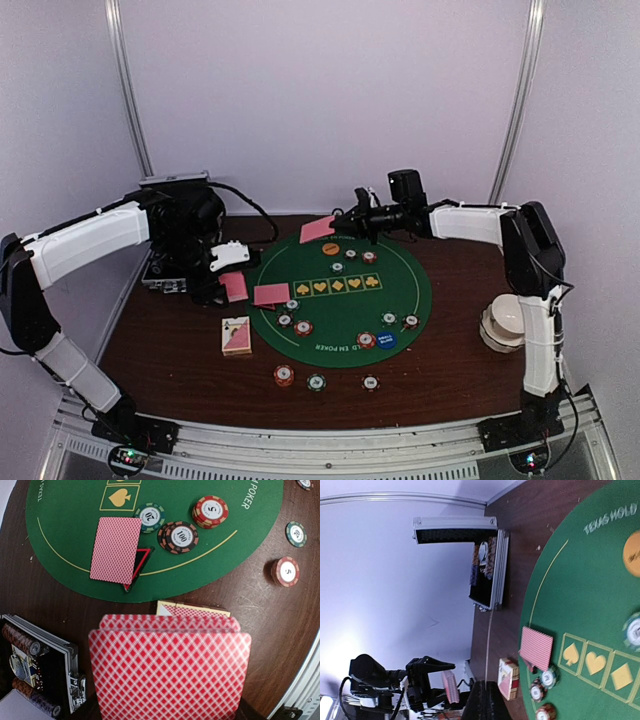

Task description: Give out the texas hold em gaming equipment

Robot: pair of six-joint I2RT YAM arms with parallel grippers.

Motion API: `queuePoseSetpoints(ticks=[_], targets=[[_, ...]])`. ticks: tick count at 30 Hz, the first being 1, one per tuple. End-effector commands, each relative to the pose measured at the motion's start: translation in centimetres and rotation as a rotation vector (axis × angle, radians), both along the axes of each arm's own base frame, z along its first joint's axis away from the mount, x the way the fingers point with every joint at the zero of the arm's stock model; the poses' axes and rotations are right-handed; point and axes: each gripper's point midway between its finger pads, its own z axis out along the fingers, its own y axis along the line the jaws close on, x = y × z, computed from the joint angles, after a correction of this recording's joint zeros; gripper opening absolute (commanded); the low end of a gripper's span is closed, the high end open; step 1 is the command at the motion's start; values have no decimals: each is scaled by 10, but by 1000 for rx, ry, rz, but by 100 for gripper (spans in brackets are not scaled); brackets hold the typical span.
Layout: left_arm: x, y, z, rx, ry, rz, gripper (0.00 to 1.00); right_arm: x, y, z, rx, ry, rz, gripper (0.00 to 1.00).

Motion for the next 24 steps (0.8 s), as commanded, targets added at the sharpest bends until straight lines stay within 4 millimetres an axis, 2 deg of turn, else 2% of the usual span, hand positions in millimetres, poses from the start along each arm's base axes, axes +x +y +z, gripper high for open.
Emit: queuePoseSetpoints(ticks=[1,7,16,20,24], targets=[[0,1,11,-23,-23,-5,2,37,-27,-28,-157,-33,-42,0],[0,-2,15,-42,-19,-5,1,74,-41,-62,-275,-36,-94,0],[-1,-2,13,-37,-13,-5,1,93,-45,-102,-365,-27,-129,1],[-2,-1,13,-37,-11,-5,1,95,-51,-104,-418,-42,-134,15],[-2,-1,12,-33,-11,-4,1,94,-59,-88,-471,-87,-144,32]])
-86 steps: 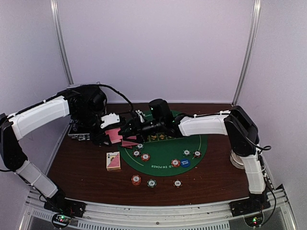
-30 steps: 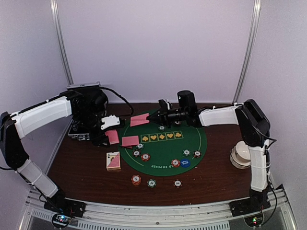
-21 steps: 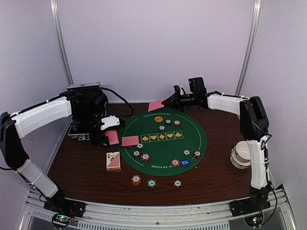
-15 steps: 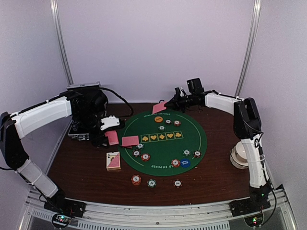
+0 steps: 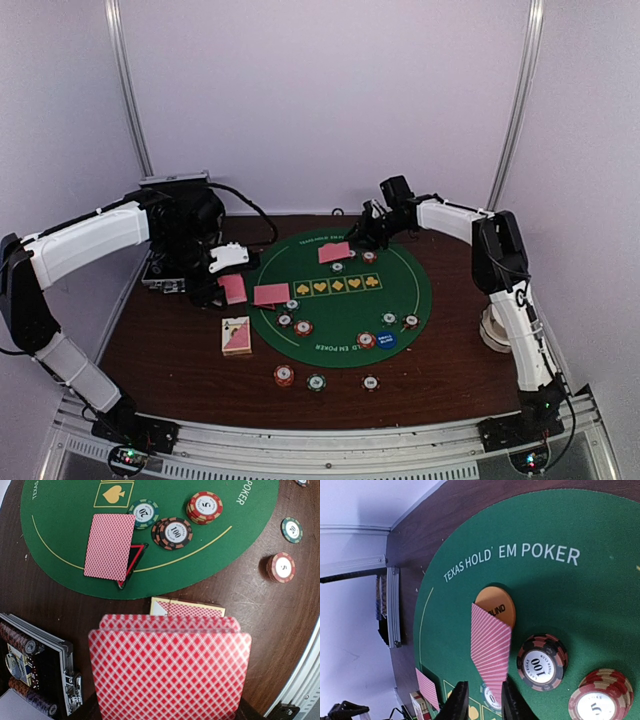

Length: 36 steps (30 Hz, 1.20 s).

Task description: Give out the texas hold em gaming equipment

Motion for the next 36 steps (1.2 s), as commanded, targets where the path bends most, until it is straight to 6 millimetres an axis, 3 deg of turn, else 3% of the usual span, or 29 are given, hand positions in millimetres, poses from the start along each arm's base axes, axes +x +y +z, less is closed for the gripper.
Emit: queuePoseSetpoints(ticks=[1,5,7,8,9,14,21,23,26,30,36], targets=[[3,-2,13,-35,-33,0,1,3,-11,29,-88,-90,-3,39],[4,-2,15,-39,-39,0,1,-2,-21,52,-149,-145,-6,65],[4,-2,17,-42,-44,0,1,-9,-25,65,-193,-179,-6,81],[5,-3,18,-45,-46,3,1,-14,-25,70,-211,-195,-1,94],[5,-3,20,-47,-49,3,1,-20,-24,75,-226,-209,5,99],[4,-3,19,-50,-44,9,1,-69,-9,96,-247,-253,48,99],[5,-7,25,-75,-48,14,0,-176,18,105,-142,-233,29,100],[6,-8,28,-84,-52,18,0,-198,32,114,-47,-263,-33,99],[4,-10,32,-103,-50,19,0,-233,68,104,103,-128,25,99],[4,-14,34,-123,-42,22,0,-257,104,104,144,-120,128,100],[3,-18,37,-147,-31,28,0,-259,139,122,242,-139,231,93]])
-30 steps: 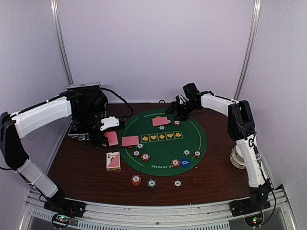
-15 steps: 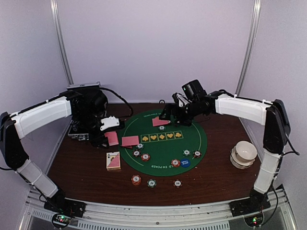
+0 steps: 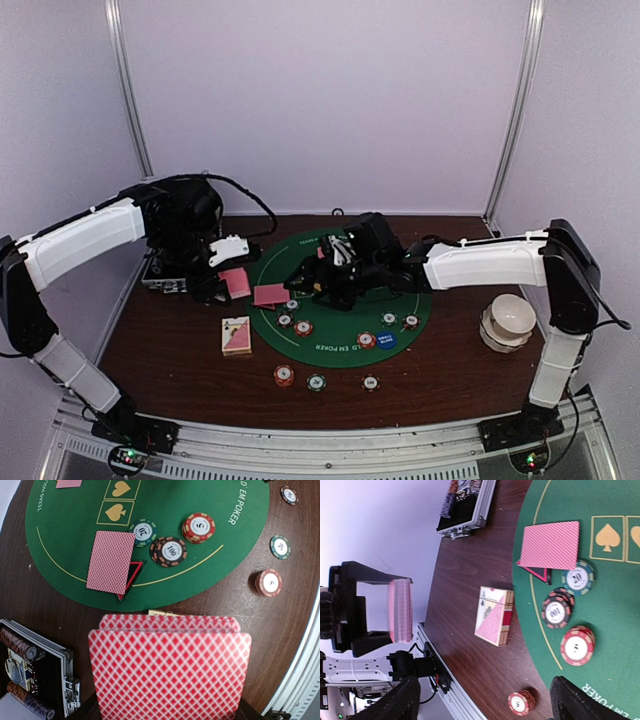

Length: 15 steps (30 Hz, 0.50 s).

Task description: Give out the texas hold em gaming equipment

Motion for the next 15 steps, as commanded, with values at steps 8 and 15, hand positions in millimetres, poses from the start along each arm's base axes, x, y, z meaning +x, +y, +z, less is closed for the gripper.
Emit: queuePoseSetpoints(ticks=[8,15], targets=[[5,-11,24,-87,-20,22,0,1,65,41,271,-20,162,82],[7,-14,25,-101,-10,27,0,-1,81,42,327,-2,209,80]])
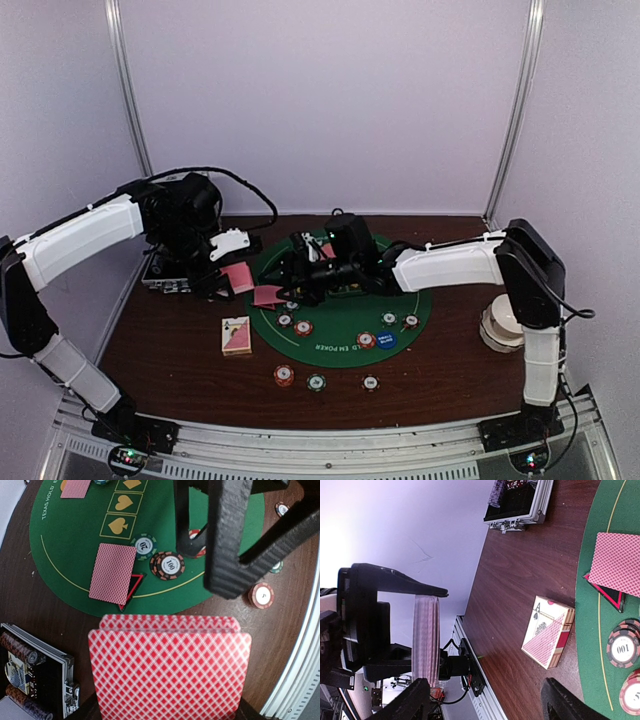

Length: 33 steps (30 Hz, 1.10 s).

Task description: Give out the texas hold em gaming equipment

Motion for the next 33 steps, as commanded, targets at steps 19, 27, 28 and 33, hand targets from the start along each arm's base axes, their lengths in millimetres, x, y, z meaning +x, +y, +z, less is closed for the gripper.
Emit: queuePoseSetpoints(ticks=[19,27,28,33], targets=[[6,-4,8,-31,-5,14,0,-9,25,38,181,3,73,79],[6,-5,10,-37,-7,17,0,-14,47,36,209,33,120,78],[7,-5,10,-35,-7,17,0,-15,49,35,210,33,124,78],[6,-6,10,-39,-5,14,0,-14,58,33,213,41,135,78]])
